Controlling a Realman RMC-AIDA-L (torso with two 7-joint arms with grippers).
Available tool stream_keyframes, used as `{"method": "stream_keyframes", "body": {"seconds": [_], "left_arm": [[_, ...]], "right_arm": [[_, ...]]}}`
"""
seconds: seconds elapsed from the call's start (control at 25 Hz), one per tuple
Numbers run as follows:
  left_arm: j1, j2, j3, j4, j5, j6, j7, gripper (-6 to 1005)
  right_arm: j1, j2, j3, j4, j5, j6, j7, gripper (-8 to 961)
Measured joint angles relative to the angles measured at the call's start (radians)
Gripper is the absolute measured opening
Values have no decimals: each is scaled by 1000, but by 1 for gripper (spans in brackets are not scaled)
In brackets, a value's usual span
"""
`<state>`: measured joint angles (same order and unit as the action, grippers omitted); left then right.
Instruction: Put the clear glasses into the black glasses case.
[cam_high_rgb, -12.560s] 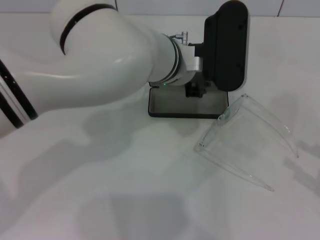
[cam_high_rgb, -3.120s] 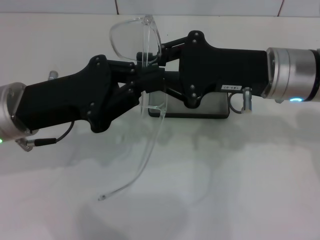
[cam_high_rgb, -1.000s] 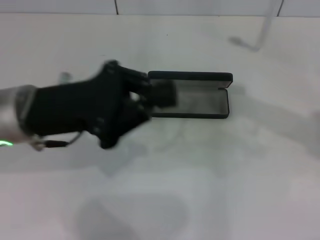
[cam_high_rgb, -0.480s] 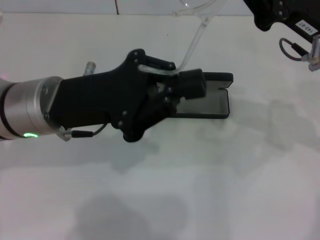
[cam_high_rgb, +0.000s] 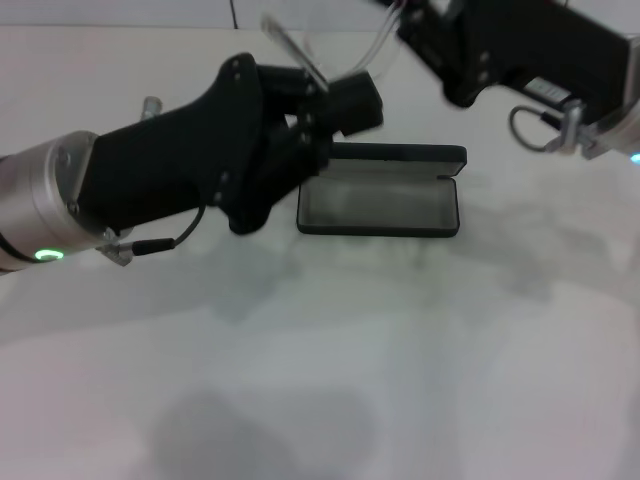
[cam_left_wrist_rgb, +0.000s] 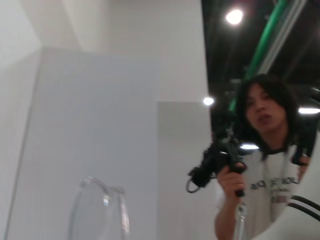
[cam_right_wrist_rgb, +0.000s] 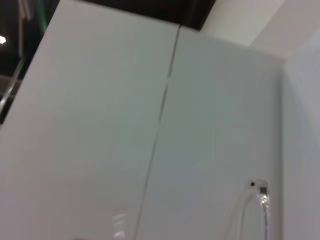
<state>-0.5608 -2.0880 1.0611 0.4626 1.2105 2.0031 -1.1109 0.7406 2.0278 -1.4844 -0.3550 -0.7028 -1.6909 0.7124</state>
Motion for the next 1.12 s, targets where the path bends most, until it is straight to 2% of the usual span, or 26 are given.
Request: {"method": "stream_keyframes", "body": {"seconds": [0.2,0.24,0.44,1.12], "left_arm": [[1,5,-15,-44,-32,-36,-11,51],[9,4,-41,-54,-37,-44,-21,51],[24,3,-64,-55,-41,-48,-41,51],[22,6,-14,-44,-8,11,-35,50]], "right_arm": [[1,0,-68,-22,2,21,-1,116],[1,0,-75,-22,2,22,-1,116],[-1,0,-86,-25,2,26,0,116],[-20,0,-88,-31,27,50,3,91]]}}
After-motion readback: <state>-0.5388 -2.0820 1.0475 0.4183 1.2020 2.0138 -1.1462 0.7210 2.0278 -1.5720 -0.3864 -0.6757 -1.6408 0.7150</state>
